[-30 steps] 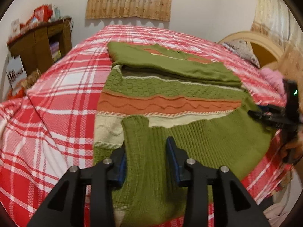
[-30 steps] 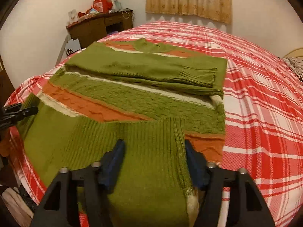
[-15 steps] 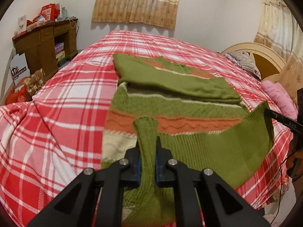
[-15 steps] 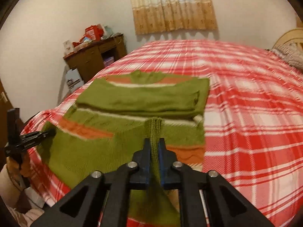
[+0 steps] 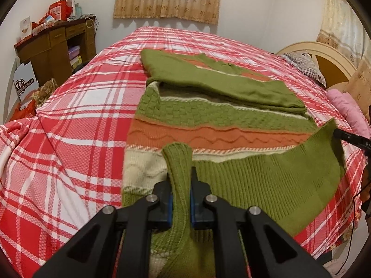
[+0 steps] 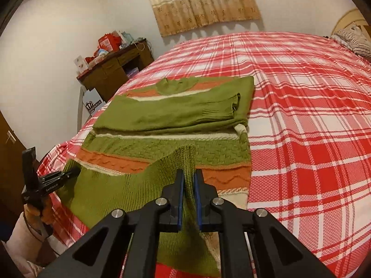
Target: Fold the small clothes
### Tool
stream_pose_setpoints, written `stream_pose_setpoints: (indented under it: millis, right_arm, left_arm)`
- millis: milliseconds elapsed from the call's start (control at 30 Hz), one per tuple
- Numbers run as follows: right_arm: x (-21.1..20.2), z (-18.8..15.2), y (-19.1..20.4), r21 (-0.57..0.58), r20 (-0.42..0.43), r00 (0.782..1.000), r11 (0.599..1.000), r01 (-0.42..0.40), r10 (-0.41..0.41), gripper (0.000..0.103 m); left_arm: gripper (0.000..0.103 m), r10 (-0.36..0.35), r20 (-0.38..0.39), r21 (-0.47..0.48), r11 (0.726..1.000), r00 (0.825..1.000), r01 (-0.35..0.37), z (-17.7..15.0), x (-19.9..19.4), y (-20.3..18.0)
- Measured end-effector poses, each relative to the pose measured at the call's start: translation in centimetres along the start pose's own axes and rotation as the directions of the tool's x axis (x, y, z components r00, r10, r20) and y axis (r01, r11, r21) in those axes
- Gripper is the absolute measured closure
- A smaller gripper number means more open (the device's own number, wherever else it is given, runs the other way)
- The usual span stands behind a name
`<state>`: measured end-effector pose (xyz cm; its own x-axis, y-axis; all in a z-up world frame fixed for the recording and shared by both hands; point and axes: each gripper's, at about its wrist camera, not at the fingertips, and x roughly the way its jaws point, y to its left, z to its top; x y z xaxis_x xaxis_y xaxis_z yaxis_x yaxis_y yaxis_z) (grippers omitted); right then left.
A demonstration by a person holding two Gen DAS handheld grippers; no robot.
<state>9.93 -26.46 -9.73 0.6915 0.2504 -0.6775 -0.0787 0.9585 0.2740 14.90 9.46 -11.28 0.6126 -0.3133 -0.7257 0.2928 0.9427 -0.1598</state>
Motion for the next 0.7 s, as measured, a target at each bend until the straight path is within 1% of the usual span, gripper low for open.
stream_pose_setpoints:
  millis: [33,100,167,233,333,367,400,433,467,500,600,700]
  right_arm:
    - [0.2,0.0,0.0,-0.006,-0.003,1.000,1.000,0.008,-0.008,0.058]
    - [0.6,0.1,-0.1,-0.012,0.002,1.000,1.000,0.018,-0.018,0.032]
    - [1.1,0.1,-0.3,-0.015,-0.011,1.000,1.000,0.020,-0.020,0.032]
    - [2.1,-0.1,-0.3,-0.027,-0.048,0.999,1.000,0.014,-0.015,0.032]
    - [3.8,-1.0,0.6,-0.100,-0.090,0.995,0.994,0.032,-0.041,0.032]
    - [4.4,-1.3,0.9,-0.126,-0.111,0.992,0.991,0.049,-0.063,0.035]
    - [4.9,-1.8,1.5,-0.177,-0.122,0.986,0.980,0.089,-0.111,0.045]
    - [4.8,-2.1,2.3,-0.230,-0.096,0.986,0.967,0.111,-0.136,0.058]
    - [4.7,-2.1,2.8,-0.248,-0.105,0.987,0.964,0.092,-0.121,0.071]
    - [4.6,-2.0,3.0,-0.249,-0.113,0.987,0.965,0.085,-0.116,0.086]
    - [3.7,-1.8,3.8,-0.280,-0.093,0.986,0.954,0.110,-0.141,0.089]
    - [1.5,-0.9,3.8,-0.250,-0.035,0.993,0.963,0.103,-0.116,0.089]
  left_arm:
    - [0.092,0.000,-0.002,0.002,1.000,1.000,0.000,0.0,0.0,0.0]
    - [0.091,0.005,-0.003,0.007,1.000,1.000,-0.005,0.0,0.1,-0.1]
    - [0.091,0.005,-0.003,0.008,1.000,1.000,-0.005,0.0,0.0,-0.1]
    - [0.090,0.002,-0.004,0.006,1.000,1.000,-0.002,0.0,0.0,-0.1]
    - [0.090,0.001,-0.004,0.009,1.000,1.000,-0.001,0.0,0.0,-0.2]
    - [0.089,0.005,-0.002,0.012,1.000,1.000,-0.005,0.0,0.0,-0.2]
    - [0.089,0.010,0.001,0.015,1.000,1.000,-0.010,-0.1,0.0,-0.3]
    - [0.089,0.017,0.004,0.020,1.000,1.000,-0.017,-0.1,0.0,-0.4]
    - [0.090,0.025,0.012,0.031,0.999,1.000,-0.025,-0.2,0.0,-0.6]
    - [0.091,0.029,0.015,0.039,0.999,0.999,-0.029,-0.3,0.0,-0.7]
    - [0.093,0.016,0.014,0.008,1.000,1.000,-0.016,0.0,-0.3,-0.6]
    - [0.093,0.003,0.054,-0.017,1.000,0.999,-0.002,0.9,-1.4,-0.5]
